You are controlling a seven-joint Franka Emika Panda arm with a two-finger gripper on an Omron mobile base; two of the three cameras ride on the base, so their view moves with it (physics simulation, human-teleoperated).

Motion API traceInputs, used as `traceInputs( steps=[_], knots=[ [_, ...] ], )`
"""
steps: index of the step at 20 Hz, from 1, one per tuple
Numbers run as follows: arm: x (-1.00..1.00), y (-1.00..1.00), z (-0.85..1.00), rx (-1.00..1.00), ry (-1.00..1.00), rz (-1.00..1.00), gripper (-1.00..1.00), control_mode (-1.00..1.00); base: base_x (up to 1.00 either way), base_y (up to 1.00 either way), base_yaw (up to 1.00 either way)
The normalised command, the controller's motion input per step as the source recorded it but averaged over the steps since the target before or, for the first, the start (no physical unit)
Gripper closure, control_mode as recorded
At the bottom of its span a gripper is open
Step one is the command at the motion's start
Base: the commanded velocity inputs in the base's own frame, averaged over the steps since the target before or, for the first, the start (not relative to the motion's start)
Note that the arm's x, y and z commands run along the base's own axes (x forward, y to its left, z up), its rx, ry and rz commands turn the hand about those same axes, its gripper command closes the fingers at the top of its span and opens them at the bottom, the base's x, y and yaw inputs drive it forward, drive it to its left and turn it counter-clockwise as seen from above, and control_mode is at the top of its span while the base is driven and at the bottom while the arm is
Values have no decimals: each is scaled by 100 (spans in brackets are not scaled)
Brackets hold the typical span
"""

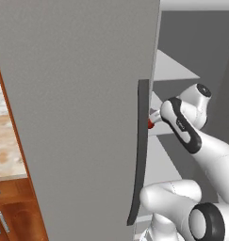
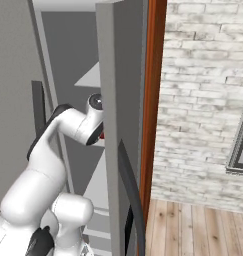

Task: Take the bell pepper, eggplant, and broccoli from the freezer and place them in the bowl on the counter.

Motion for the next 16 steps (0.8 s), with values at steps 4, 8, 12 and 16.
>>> traceInputs(
  steps=[4, 8, 12, 16],
  knots=[
    [22, 0, -17, 0, 0, 4, -100, -100, 0, 0, 0],
    [21, 0, -8, 0, 1, 2, -100, -100, 0, 0, 0],
    [4, 0, -9, 0, 4, 1, -100, -100, 0, 0, 0],
    [1, 0, -15, 0, 6, 0, -100, -100, 0, 0, 0]
  ],
)
